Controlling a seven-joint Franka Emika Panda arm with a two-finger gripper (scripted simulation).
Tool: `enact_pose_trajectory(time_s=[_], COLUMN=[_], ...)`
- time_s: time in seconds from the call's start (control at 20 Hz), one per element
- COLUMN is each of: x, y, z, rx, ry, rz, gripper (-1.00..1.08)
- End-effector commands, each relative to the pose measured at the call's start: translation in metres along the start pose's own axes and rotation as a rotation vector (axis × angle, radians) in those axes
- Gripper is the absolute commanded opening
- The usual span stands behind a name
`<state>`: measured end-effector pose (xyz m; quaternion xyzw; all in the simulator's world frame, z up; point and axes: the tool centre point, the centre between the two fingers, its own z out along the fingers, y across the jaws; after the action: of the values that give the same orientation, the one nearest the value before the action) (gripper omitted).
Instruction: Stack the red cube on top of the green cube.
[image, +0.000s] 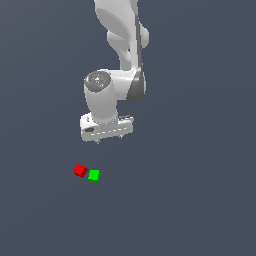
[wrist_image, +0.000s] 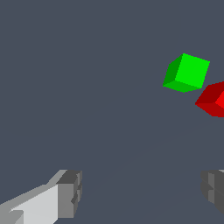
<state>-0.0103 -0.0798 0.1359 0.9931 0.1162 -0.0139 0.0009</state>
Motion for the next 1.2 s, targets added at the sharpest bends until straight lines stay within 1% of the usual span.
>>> enact_pose_trajectory(time_s=[0.0,0.6,1.15], x=[-0.001,0.0,0.014], y=[0.009,0.056,0.099], z=[0.004,0.021,0.038], rx=[-0.001,-0.005,-0.008], ry=[0.001,0.008,0.015], rz=[-0.053,-0.308,-0.556], gripper=[1.0,1.0,1.0])
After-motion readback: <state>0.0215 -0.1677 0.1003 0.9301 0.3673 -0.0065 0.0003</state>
